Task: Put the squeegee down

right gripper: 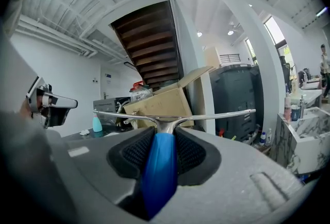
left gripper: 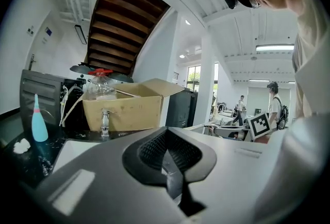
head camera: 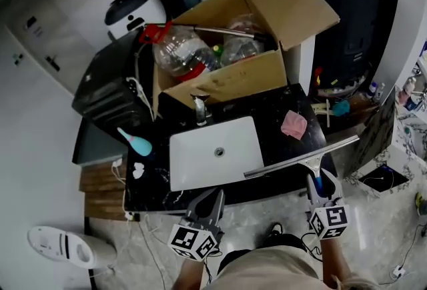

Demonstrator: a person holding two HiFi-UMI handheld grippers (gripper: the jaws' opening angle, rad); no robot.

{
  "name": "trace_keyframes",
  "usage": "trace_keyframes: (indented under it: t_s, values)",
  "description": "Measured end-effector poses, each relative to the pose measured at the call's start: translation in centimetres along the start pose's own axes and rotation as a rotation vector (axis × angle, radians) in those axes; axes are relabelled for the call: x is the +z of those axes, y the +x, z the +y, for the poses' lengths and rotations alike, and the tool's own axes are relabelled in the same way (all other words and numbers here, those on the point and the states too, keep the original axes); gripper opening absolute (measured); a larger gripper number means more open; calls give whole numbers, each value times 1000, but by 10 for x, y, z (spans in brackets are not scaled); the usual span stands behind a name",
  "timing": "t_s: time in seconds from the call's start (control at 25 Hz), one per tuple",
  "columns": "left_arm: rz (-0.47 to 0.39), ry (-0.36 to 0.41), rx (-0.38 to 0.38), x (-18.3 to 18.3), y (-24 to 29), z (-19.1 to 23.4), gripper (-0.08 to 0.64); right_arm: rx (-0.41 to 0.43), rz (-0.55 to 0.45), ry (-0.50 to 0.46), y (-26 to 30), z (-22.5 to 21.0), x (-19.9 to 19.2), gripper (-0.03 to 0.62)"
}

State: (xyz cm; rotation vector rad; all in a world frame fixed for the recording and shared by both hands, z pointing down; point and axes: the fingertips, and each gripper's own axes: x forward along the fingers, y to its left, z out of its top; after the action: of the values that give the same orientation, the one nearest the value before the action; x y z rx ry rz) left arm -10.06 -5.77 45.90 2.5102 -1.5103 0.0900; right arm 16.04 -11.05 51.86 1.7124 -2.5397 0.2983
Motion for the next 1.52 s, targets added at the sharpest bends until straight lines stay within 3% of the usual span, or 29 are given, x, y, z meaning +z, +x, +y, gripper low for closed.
trace_keyframes:
  t_s: [0.32,0.8,1.08,1.52]
  values:
    - [28,-15,28,-2,31,28,17,22,29,-11,46,-13,1,130]
    - [-15,-40,-78,23,94,105,15,-75,40,-47,114,-12,40,130]
    - [-20,-53,-149,33,119,135,15,-116,72,-65,165,-13,37,130]
    - [55,-60,-57,28,143,144,15,-27,182,-65,266,-49,0,130]
